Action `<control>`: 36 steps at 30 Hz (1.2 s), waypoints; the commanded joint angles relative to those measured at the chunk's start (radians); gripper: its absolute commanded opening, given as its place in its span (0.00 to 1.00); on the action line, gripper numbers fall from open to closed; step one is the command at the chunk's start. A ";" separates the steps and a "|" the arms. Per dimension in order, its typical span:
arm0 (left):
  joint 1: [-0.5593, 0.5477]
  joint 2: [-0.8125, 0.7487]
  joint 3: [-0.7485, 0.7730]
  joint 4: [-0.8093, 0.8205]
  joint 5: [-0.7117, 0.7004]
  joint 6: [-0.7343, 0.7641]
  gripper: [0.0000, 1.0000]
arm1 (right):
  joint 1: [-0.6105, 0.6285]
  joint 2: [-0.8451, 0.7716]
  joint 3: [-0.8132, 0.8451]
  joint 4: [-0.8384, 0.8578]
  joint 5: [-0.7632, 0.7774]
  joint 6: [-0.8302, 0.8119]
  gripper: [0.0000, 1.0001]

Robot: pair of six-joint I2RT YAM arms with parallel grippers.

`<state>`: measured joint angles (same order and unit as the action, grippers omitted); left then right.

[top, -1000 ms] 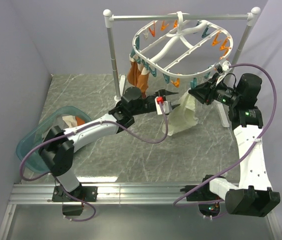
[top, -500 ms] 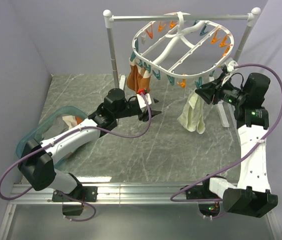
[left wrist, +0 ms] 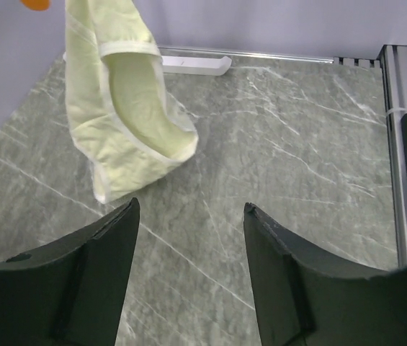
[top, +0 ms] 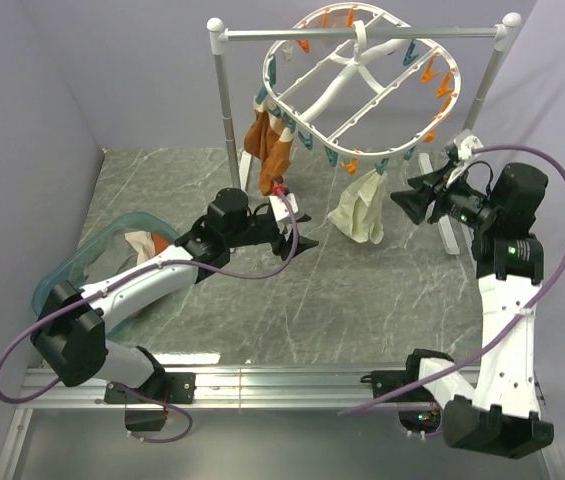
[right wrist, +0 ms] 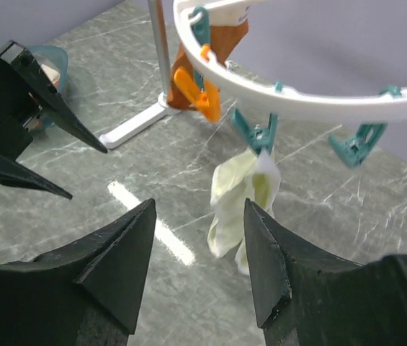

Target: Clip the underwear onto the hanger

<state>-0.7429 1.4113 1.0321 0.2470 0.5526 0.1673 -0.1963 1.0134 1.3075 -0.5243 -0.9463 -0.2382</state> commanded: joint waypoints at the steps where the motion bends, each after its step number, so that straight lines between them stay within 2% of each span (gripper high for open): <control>1: 0.005 -0.081 -0.027 0.018 0.006 -0.058 0.65 | -0.006 -0.085 -0.059 -0.017 0.024 0.020 0.59; 7: 0.023 -0.161 -0.059 0.003 0.001 -0.199 0.66 | -0.006 -0.211 -0.197 0.029 0.104 0.111 0.56; 13: 0.053 -0.247 -0.132 0.058 0.013 -0.350 0.67 | -0.026 -0.334 -0.347 0.041 0.106 0.185 0.54; 17: 0.063 -0.258 -0.124 0.032 0.027 -0.373 0.66 | -0.063 -0.368 -0.395 -0.028 0.095 0.103 0.52; 21: 0.083 -0.267 -0.072 -0.037 0.130 -0.313 0.65 | -0.141 -0.334 -0.409 -0.103 -0.011 -0.059 0.50; 25: 0.089 -0.264 -0.037 -0.127 0.069 -0.273 0.65 | -0.229 -0.253 -0.438 -0.115 -0.123 -0.170 0.47; 29: 0.128 -0.250 -0.041 -0.088 0.063 -0.318 0.65 | -0.247 -0.170 -0.441 -0.089 -0.155 -0.222 0.42; 33: 0.168 -0.166 -0.012 0.041 0.049 -0.420 0.63 | -0.246 -0.188 -0.499 0.047 -0.138 -0.086 0.40; 36: 0.186 -0.083 0.026 0.157 0.012 -0.465 0.57 | -0.244 -0.203 -0.540 0.135 -0.114 0.009 0.40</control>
<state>-0.5755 1.2648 0.9924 0.2428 0.6041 -0.2153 -0.4366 0.8398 0.7811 -0.5308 -1.0466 -0.3260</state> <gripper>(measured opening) 0.584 0.400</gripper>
